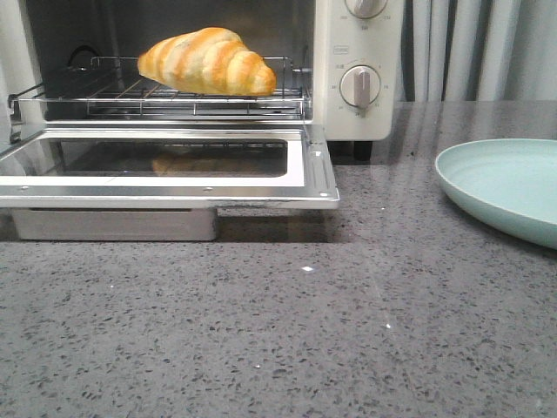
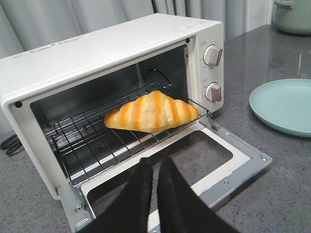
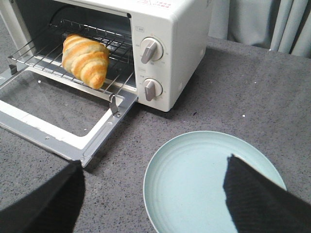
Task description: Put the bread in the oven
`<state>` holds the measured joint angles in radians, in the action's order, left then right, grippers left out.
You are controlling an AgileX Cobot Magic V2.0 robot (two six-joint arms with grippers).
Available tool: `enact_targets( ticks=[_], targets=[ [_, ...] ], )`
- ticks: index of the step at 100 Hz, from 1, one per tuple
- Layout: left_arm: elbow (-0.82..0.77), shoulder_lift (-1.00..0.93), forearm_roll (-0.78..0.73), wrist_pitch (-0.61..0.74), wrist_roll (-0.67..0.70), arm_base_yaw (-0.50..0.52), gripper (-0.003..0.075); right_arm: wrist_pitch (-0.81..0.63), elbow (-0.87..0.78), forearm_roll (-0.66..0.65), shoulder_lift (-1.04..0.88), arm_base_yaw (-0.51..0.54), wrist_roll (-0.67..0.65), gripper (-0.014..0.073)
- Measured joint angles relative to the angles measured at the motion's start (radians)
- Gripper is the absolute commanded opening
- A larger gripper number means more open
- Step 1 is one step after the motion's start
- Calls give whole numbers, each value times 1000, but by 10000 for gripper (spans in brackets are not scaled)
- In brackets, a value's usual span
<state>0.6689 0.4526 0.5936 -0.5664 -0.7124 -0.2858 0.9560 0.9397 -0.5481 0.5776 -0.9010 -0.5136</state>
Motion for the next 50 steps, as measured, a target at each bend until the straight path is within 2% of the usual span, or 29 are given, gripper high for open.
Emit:
enact_targets(
  ticks=[4, 14, 20, 50],
  targets=[
    [0, 0, 0, 2, 2, 0, -20, 0, 0, -4, 0, 0, 0, 323],
    [0, 0, 0, 4, 2, 0, -20, 0, 0, -6, 0, 0, 0, 55],
    [0, 0, 0, 6, 2, 0, -20, 0, 0, -6, 0, 0, 0, -67],
    [0, 0, 0, 24, 4, 0, -20, 0, 0, -8, 0, 0, 0, -71]
  ],
)
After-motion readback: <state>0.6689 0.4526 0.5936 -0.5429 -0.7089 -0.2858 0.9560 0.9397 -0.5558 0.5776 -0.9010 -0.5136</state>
